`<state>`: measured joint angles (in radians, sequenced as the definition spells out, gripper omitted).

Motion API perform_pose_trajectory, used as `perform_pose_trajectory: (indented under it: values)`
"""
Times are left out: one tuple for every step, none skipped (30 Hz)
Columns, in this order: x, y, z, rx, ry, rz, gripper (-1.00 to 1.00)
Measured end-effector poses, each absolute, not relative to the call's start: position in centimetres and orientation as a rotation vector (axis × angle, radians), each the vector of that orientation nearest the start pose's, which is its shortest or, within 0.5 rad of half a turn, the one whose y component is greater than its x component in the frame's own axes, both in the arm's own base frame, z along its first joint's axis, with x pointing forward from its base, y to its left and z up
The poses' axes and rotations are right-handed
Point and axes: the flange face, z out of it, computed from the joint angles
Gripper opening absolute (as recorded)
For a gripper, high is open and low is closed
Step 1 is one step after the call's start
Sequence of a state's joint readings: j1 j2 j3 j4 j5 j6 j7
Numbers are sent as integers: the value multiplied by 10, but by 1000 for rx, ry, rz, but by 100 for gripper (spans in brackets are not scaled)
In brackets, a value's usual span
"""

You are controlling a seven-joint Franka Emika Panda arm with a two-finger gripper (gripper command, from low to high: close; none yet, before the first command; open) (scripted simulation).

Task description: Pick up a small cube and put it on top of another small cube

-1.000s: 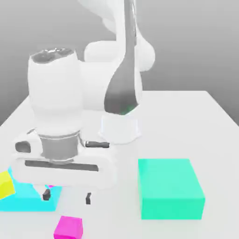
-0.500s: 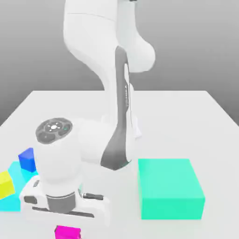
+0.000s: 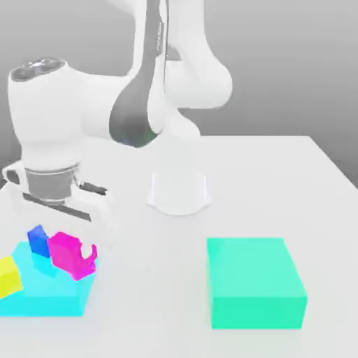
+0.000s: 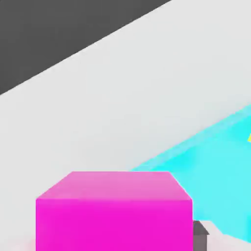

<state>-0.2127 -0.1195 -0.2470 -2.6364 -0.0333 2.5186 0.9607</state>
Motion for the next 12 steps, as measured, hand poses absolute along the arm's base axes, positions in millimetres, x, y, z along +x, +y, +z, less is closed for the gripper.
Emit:
perform_pose_trajectory:
  values:
    - [371, -188, 290, -2371, 2049, 5, -100]
    - [360, -190, 295, -2335, 2092, 3, -100]
    - [352, -191, 295, -2307, 2125, 2, -100]
    - [349, -192, 289, -2293, 2141, 2, -100]
    - [348, -193, 280, -2286, 2149, 1, -100]
    - [347, -193, 269, -2282, 2153, 1, -100]
    - [346, -193, 258, -2281, 2156, 2, -100]
    - [346, -193, 246, -2280, 2157, 1, -100]
    - [345, -192, 239, -2281, 2158, 0, 100]
    - [345, -192, 239, -2281, 2158, 0, 100]
    - [345, -192, 239, -2281, 2158, 0, 100]
    - [345, -192, 239, -2281, 2158, 0, 100]
